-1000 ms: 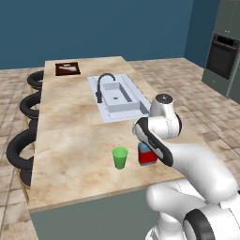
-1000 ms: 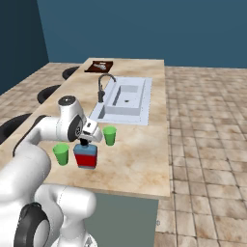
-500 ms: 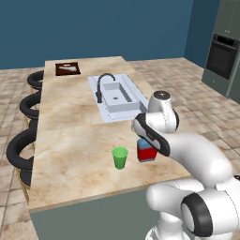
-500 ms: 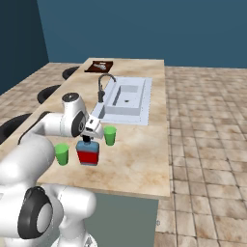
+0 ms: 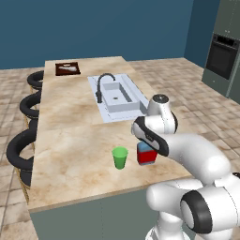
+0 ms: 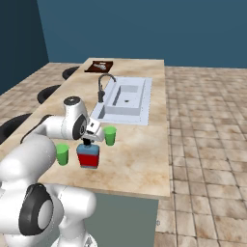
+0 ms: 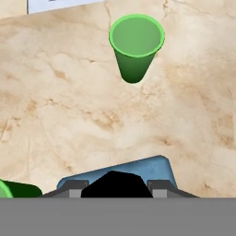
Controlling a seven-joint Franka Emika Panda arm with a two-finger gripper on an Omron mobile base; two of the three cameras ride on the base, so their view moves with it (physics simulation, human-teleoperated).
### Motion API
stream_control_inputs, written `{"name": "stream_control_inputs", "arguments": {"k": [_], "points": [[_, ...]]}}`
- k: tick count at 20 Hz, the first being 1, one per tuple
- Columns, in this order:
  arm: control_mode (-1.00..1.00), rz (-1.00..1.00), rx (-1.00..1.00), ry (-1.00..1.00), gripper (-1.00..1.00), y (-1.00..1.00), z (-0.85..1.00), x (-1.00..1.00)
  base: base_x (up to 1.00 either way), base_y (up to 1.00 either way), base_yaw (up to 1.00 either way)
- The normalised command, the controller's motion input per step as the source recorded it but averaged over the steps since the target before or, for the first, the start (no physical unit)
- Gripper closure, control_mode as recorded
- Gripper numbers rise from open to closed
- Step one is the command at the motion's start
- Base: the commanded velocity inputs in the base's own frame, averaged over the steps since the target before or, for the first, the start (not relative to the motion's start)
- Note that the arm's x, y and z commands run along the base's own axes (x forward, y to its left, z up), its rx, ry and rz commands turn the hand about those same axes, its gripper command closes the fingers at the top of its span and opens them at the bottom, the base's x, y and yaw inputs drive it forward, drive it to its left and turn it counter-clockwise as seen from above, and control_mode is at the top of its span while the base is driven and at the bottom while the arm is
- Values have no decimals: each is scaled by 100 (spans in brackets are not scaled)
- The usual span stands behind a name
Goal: Place the drinks on the dining counter in a tight cluster.
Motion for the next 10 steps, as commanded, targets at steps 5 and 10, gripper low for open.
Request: {"name": "stream_control_inputs", "arguments": {"k": [5,10], "points": [[-100,0,0,0,100,0,-24,0,0,0,0],[-100,0,0,0,100,0,-17,0,0,0,0]]}}
